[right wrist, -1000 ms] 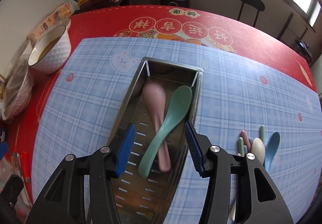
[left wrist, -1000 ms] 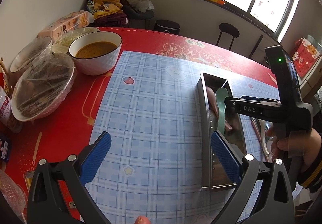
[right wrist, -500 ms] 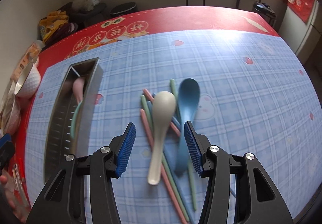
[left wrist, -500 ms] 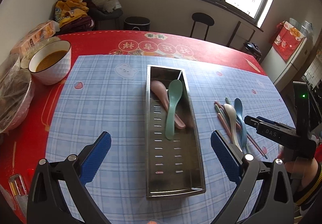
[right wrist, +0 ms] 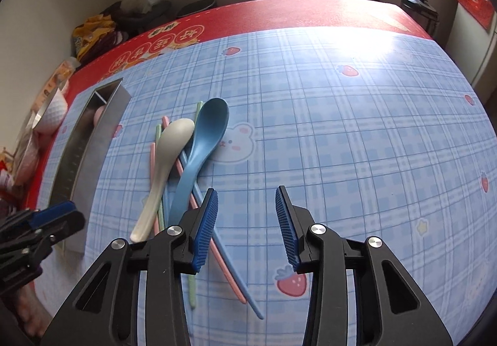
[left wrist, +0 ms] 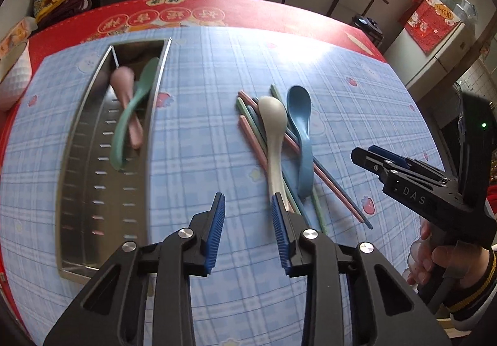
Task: Organize utensils
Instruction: 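Move the left tool to the pink chopstick and close on it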
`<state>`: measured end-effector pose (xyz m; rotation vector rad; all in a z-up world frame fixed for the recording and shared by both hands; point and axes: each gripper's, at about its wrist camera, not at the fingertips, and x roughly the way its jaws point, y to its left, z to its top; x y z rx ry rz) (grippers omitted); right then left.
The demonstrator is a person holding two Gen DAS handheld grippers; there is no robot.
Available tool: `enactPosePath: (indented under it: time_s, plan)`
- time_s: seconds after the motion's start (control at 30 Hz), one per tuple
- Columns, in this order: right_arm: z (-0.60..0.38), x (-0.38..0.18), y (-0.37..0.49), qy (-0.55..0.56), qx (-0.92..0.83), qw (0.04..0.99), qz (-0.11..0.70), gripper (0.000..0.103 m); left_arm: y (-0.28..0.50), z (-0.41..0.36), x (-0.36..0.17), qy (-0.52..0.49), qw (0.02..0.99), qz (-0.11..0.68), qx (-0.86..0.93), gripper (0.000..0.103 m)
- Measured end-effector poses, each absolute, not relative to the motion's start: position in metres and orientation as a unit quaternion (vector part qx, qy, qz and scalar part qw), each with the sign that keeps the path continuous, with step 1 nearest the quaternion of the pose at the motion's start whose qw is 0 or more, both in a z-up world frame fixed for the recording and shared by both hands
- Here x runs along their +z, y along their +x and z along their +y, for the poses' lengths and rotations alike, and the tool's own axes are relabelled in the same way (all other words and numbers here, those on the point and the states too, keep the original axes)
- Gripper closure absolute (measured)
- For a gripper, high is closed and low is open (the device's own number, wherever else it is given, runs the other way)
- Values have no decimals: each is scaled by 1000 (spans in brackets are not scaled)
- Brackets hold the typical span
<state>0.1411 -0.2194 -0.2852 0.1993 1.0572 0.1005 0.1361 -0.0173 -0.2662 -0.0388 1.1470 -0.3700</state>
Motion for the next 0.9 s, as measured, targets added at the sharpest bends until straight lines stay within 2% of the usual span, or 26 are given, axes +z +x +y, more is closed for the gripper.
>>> enactPosePath:
  time_s: [0.1,0.33,0.4,0.57,0.73,0.9]
  plan:
    - [-218,-290,138,75,84,855,505,75,131,-32,-278,-18,813,558,-164,74]
    - [-223,-296,146,93,118,849,507,75,144,-38,-274,-43,816,555,-153,74]
    - [-225,-294,147,93,125,849,505,75,151,-44,-274,-42,814,559,-149,82]
    - [-237,-293,142,95,133,847,506,79,143,-59,-274,-40,804,569,-168,82]
    - [-250,-299,138,121,121,842,512,79,132,-63,-294,-49,781,600,-164,83]
    - [-247,-299,135,117,124,842,511,79,137,-65,-300,-42,787,596,-152,83]
